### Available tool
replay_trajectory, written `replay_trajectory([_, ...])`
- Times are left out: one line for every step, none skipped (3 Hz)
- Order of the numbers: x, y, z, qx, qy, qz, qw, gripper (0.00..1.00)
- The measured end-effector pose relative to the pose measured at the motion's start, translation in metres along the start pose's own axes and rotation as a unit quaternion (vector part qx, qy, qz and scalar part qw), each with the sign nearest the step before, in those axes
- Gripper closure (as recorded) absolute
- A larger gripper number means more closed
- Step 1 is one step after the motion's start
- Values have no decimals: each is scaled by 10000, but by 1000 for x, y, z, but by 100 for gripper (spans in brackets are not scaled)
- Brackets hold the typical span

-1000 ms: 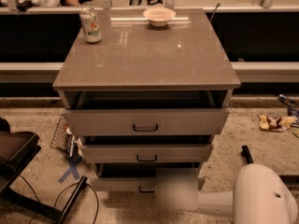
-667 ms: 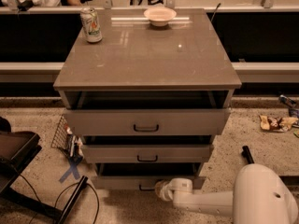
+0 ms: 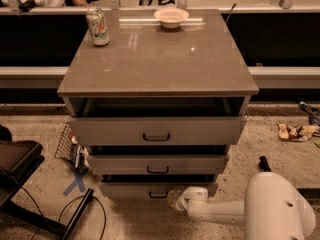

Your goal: Close bottom drawer

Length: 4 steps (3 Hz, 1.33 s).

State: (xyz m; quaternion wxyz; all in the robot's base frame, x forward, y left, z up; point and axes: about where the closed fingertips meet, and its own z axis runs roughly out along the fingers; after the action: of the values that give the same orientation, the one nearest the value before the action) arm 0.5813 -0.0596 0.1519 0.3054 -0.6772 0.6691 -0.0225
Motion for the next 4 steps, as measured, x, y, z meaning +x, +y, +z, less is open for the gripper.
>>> replay_trajectory([4, -18, 9, 61, -124, 40, 9999, 100])
replay_trajectory([10, -40, 22, 152, -342, 114, 9992, 100])
replay_trajectory([10, -40, 22, 152, -342, 114, 9992, 100])
replay_trajectory([9, -35, 24, 71, -319, 125, 9994, 100])
